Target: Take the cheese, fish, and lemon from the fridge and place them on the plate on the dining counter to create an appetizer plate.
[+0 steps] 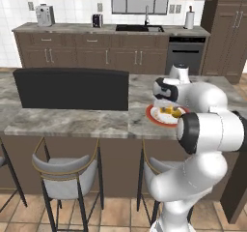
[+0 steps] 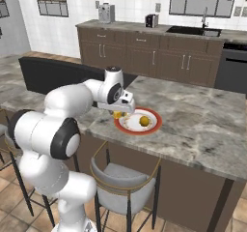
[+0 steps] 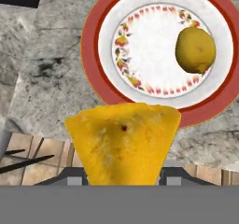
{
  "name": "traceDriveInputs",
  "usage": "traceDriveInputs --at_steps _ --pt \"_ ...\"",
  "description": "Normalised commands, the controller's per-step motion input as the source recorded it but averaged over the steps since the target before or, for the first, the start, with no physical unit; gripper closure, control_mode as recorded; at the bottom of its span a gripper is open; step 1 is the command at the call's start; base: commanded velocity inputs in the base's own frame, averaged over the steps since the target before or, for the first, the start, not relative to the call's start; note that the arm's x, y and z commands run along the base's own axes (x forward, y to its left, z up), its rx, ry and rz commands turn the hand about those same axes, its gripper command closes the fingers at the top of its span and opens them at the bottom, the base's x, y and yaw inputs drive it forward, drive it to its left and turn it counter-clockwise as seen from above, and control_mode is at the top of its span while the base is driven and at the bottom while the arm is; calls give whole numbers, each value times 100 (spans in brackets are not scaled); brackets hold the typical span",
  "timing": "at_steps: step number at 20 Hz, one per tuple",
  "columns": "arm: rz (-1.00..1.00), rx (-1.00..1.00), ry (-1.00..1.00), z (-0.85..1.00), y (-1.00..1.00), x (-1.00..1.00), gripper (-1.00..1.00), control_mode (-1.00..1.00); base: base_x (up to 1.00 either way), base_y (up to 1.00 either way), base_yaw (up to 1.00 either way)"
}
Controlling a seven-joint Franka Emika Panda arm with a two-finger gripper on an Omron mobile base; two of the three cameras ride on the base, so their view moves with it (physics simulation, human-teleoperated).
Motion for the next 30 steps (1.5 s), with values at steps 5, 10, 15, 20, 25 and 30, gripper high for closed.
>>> traceDriveInputs --at_steps 5,10,15,20,25,30 --pt "0 0 0 -35 0 50 100 -100 0 0 0" --pt "0 0 0 -35 -9 37 100 -100 0 0 0" --pt "0 0 0 -30 -14 35 100 -100 0 0 0" --pt "1 0 2 -27 -9 32 100 -100 0 0 0" --pt "0 0 3 -30 0 27 100 -100 0 0 0" --pt "0 0 1 -32 0 15 -100 -100 0 0 0"
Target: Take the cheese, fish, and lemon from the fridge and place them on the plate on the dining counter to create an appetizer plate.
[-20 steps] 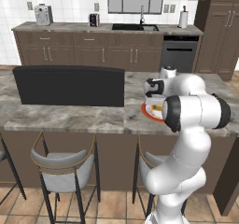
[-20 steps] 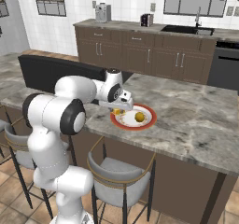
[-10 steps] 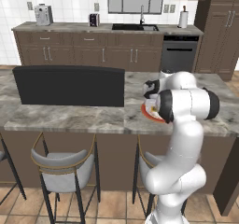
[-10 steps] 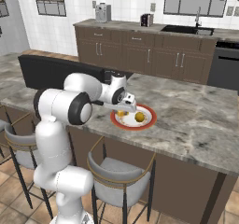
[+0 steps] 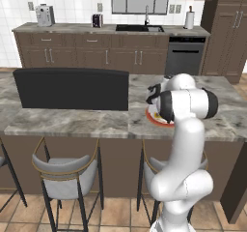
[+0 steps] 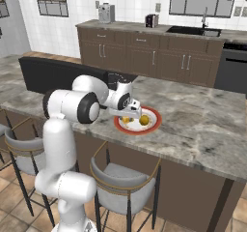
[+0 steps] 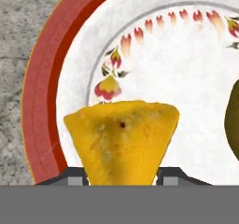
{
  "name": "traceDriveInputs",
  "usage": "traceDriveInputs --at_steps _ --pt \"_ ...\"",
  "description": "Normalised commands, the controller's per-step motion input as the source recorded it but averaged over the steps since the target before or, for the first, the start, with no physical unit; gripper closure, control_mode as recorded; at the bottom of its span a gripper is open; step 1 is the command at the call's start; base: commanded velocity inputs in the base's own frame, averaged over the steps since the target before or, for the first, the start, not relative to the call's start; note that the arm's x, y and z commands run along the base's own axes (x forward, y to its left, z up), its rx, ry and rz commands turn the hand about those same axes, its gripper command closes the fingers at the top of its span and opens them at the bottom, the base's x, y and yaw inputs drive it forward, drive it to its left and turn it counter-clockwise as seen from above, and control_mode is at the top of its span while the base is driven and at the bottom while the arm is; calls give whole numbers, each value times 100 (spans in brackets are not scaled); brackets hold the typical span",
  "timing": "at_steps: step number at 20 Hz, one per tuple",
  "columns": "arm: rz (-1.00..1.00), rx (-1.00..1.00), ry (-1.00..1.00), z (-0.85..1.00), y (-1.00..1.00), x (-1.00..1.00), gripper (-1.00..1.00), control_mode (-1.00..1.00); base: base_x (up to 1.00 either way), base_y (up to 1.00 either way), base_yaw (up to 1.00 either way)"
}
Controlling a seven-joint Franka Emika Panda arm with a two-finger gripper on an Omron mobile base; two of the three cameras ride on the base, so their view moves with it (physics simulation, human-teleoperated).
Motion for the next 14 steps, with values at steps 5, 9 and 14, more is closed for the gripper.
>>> traceDriveInputs --at_steps 5,9,14 --pt "0 0 0 -29 -1 6 -100 -100 0 0 0" --pt "0 0 0 -19 -5 4 -100 -100 0 0 0" --pt "0 0 -5 21 -6 -51 -100 -100 0 0 0"
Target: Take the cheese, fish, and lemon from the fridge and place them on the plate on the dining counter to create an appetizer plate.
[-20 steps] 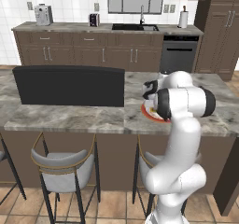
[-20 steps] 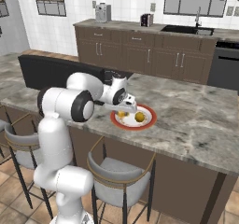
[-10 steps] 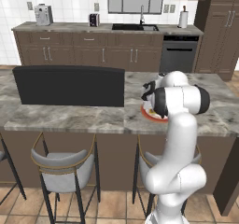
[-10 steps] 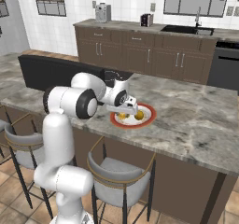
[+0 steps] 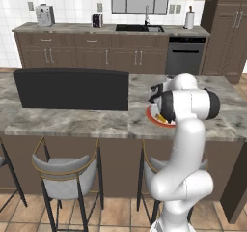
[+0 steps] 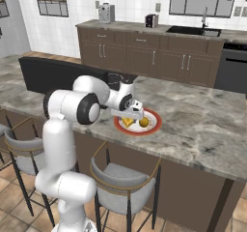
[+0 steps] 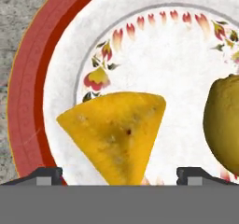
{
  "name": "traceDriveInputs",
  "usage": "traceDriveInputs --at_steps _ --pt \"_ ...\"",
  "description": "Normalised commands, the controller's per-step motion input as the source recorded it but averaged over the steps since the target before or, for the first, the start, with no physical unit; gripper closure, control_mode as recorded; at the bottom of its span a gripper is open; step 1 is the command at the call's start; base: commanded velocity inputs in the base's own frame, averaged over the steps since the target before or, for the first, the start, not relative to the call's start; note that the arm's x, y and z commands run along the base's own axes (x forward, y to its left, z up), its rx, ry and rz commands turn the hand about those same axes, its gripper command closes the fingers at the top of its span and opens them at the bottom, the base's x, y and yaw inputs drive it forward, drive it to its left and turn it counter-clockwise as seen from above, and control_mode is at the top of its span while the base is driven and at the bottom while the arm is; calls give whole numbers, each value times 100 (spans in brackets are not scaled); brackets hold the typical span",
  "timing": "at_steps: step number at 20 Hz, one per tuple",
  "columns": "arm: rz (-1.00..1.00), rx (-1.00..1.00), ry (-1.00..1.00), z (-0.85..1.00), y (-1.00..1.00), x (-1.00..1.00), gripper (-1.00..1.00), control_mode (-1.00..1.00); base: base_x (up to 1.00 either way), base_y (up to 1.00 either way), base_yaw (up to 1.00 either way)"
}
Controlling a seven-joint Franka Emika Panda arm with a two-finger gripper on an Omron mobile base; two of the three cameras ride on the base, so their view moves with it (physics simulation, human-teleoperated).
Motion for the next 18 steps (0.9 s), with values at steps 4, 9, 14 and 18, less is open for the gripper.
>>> traceDriveInputs --at_steps 4,9,14,18 --pt "0 0 -15 64 -1 -62 -100 -100 0 0 0" --pt "3 0 -14 63 0 -67 -100 -100 0 0 0" --pt "0 0 -4 68 0 -66 -100 -100 0 0 0" --pt "0 0 0 94 -2 -61 -100 -100 0 0 0"
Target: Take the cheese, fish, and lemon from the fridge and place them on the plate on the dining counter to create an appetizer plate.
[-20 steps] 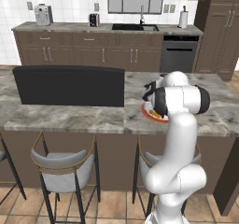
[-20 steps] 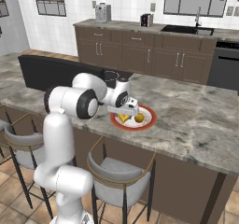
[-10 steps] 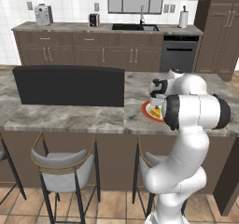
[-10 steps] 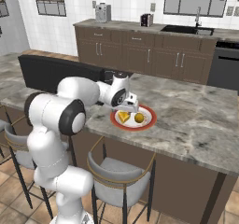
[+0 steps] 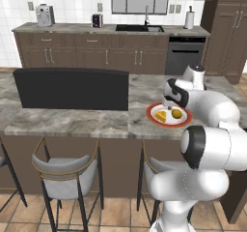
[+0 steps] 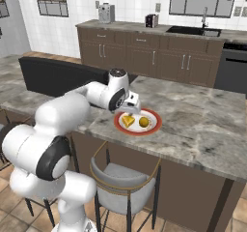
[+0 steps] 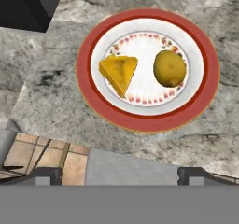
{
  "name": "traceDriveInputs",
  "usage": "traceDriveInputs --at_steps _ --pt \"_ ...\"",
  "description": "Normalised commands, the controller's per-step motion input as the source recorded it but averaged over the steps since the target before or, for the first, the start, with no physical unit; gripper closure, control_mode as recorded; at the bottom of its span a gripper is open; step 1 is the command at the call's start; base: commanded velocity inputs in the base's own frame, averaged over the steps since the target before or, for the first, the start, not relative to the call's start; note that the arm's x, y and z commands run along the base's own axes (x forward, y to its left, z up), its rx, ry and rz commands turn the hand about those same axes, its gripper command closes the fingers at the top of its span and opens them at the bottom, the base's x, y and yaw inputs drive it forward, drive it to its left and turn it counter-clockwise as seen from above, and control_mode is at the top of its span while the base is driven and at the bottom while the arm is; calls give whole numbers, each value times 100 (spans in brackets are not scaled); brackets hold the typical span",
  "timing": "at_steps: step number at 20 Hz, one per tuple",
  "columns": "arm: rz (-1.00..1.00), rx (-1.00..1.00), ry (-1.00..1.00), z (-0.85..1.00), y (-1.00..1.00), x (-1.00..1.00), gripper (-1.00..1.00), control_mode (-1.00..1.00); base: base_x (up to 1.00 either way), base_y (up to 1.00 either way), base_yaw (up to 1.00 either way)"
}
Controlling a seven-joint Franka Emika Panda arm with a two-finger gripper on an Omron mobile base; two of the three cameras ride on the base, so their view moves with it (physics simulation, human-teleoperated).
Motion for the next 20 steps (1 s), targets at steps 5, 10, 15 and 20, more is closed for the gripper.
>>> traceDriveInputs --at_steps 5,10,15,20 --pt "0 0 0 100 0 -61 -100 -100 0 0 0" --pt "0 0 -2 74 3 -75 -100 -100 0 0 0" --pt "0 -3 -12 19 31 -84 -100 -100 0 0 0" --pt "0 -9 -19 0 62 -82 -100 -100 0 0 0"
